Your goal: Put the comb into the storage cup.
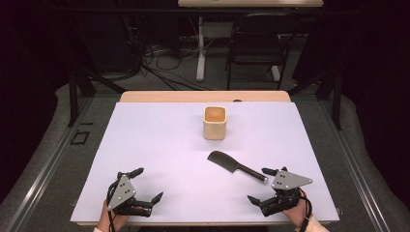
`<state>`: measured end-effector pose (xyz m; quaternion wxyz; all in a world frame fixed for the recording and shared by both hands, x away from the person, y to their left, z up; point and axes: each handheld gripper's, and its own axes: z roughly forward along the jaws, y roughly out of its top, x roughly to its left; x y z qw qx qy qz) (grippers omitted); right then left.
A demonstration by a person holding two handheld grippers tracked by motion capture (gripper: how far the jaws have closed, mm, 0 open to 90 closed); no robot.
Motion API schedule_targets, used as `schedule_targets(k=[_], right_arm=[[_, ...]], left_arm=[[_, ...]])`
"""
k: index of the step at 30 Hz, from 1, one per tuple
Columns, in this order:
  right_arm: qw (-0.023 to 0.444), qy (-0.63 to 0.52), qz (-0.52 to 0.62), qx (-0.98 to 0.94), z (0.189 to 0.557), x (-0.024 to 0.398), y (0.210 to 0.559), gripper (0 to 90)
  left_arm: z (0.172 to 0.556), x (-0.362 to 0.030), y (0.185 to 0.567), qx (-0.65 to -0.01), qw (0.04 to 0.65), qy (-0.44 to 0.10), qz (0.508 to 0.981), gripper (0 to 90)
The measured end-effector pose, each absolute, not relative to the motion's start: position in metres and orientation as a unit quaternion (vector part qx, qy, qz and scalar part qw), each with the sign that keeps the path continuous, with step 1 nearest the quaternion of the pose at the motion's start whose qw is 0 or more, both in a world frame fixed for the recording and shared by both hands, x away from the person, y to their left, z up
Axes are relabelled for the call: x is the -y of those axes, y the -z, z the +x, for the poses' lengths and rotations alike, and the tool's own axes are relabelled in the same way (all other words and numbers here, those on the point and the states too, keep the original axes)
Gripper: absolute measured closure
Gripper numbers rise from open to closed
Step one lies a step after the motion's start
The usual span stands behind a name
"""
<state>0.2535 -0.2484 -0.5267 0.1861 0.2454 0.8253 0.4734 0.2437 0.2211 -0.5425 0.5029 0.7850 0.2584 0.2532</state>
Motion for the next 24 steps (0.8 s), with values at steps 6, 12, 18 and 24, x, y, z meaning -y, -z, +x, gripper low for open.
schedule_targets(k=[6, 12, 18, 24], right_arm=[[0.190, -0.459, 0.244, -0.833, 0.256, 0.245, 0.528, 0.0], [0.194, -0.447, 0.253, -0.836, 0.259, 0.243, 0.527, 0.0], [0.191, -0.427, 0.257, -0.846, 0.265, 0.239, 0.527, 0.0], [0.174, -0.408, 0.261, -0.857, 0.274, 0.235, 0.529, 0.0]], left_arm=[[0.244, -0.221, 0.543, -0.260, 0.502, -0.253, 0.785, 0.0], [0.244, -0.221, 0.543, -0.259, 0.501, -0.255, 0.785, 0.1], [0.244, -0.221, 0.543, -0.260, 0.498, -0.253, 0.787, 0.1], [0.244, -0.221, 0.543, -0.259, 0.497, -0.254, 0.788, 0.1]])
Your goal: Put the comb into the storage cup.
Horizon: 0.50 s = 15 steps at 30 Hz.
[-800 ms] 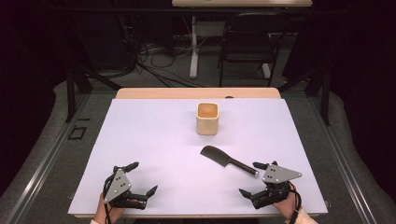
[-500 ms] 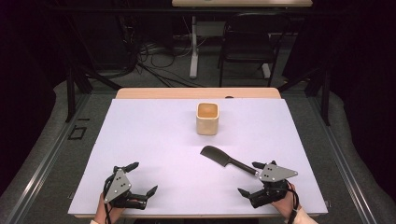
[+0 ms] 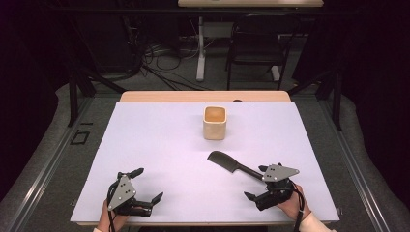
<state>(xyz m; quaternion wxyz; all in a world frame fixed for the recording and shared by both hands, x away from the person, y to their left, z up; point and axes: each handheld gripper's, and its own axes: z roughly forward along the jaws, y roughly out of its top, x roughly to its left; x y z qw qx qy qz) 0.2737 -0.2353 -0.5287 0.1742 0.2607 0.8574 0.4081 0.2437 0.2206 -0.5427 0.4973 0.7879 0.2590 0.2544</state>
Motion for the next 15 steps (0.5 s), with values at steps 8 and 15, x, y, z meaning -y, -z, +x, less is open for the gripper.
schedule_targets(k=[8, 15], right_arm=[[0.159, -0.380, 0.268, -0.871, 0.287, 0.230, 0.531, 0.0], [0.154, -0.365, 0.265, -0.879, 0.294, 0.225, 0.529, 0.0]], left_arm=[[0.244, -0.221, 0.543, -0.258, 0.497, -0.254, 0.789, 0.1], [0.244, -0.221, 0.543, -0.258, 0.497, -0.254, 0.789, 0.1]])
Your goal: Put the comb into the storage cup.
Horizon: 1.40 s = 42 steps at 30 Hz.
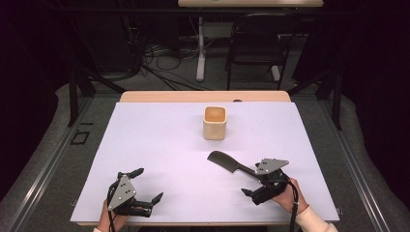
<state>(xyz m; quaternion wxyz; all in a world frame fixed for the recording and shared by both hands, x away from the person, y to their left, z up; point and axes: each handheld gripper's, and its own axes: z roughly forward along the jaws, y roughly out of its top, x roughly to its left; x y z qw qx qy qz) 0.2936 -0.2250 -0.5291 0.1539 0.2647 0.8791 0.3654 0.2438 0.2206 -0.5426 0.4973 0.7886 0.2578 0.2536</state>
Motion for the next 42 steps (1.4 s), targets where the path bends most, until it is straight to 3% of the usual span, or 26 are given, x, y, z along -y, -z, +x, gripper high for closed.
schedule_targets(k=[42], right_arm=[[0.112, -0.263, 0.267, -0.920, 0.333, 0.200, 0.517, 1.7]], left_arm=[[0.244, -0.222, 0.543, -0.261, 0.501, -0.252, 0.786, 0.1]])
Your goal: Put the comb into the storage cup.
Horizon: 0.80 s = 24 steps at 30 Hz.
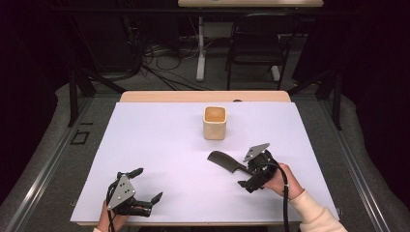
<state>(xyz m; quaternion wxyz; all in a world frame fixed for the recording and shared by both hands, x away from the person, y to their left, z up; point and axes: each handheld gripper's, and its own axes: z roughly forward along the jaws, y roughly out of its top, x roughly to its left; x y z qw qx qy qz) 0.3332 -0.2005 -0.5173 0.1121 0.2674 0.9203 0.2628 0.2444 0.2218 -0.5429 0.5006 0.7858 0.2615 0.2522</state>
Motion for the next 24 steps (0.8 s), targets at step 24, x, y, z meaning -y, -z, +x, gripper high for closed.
schedule_targets(k=[24], right_arm=[[0.091, -0.186, 0.261, -0.943, 0.353, 0.184, 0.509, 12.0]], left_arm=[[0.244, -0.222, 0.542, -0.261, 0.500, -0.254, 0.786, 0.1]])
